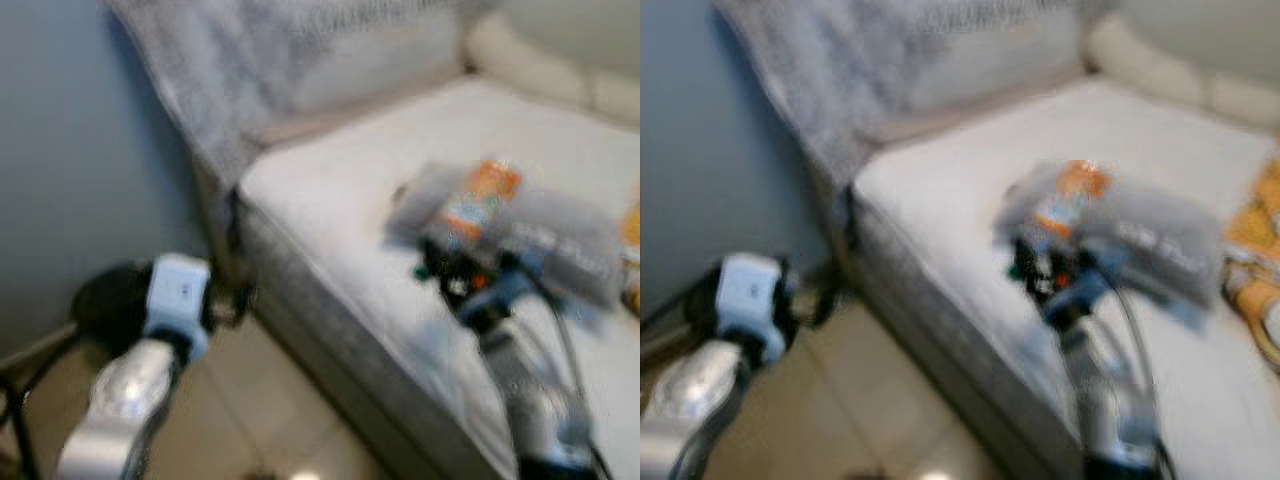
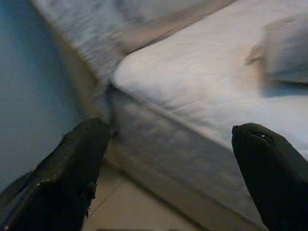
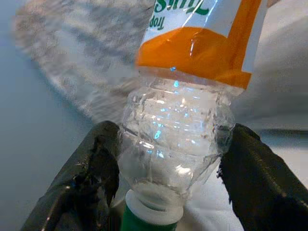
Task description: Clean up the room
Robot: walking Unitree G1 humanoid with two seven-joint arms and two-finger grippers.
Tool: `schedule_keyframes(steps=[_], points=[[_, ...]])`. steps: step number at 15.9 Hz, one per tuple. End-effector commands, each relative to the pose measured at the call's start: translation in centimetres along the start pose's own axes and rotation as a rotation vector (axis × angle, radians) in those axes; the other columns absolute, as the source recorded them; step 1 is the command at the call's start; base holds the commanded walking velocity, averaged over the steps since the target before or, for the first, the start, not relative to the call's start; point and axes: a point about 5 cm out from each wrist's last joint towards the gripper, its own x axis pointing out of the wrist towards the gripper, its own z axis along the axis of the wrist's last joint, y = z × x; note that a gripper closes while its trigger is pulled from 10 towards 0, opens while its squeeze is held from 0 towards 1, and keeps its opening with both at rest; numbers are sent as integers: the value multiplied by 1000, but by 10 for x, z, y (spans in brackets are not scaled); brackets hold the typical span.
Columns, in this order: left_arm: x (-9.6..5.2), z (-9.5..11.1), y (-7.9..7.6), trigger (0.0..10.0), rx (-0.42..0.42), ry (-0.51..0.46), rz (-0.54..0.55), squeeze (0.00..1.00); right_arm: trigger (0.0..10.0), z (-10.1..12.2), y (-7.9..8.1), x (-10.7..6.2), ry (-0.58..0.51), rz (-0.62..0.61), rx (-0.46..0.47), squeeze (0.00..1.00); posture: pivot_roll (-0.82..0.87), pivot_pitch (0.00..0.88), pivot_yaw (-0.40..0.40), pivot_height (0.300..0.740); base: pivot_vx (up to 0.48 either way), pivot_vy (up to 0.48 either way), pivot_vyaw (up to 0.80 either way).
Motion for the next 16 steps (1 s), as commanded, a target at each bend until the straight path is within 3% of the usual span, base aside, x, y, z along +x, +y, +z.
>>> schedule_keyframes(steps=[1, 3, 4, 6, 9, 12, 13, 14, 16], points=[[3, 2, 0, 10000, 11, -11, 7, 0, 10000, 7, -2, 0, -17, -26, -19, 0, 26, 0, -14, 740, 0, 0, 800], [8, 3, -1, 10000, 25, -15, 5, 0, 10000, 6, -3, 2, -12, -60, -31, 0, 27, 0, -14, 740, 0, 0, 800], [12, 3, 0, 10000, 26, -21, 16, 0, 10000, -1, -10, 4, 18, -146, -94, 0, 27, 0, -14, 740, 0, 0, 800], [16, 1, 3, 10000, 27, -17, 43, 0, 10000, -6, -14, 4, 19, -208, -122, 0, 27, 0, -17, 740, 0, 0, 800], [18, -6, 9, 10000, 2, -11, 48, 0, 10000, -10, -2, 8, 28, -171, -189, 0, 38, 0, -47, 740, 0, 0, 800], [18, -9, 10, 10000, 31, 0, 49, 0, 10000, -18, -1, 11, 45, -169, -217, 0, 51, 0, -58, 740, 0, 0, 800], [20, -7, 8, 10000, -8, -11, -1, 0, 10000, -19, 0, 11, 47, -171, -224, 0, 44, 0, -48, 740, 0, 0, 800], [24, -5, 9, 10000, 39, -14, 9, 0, 10000, -21, -1, 11, 42, -181, -206, 0, 37, 0, -39, 740, 0, 0, 0], [29, -4, 12, 10000, 54, -9, 15, 0, 10000, -25, -3, 11, 59, -195, -219, 0, 20, 0, -11, 740, 0, 0, 0]])
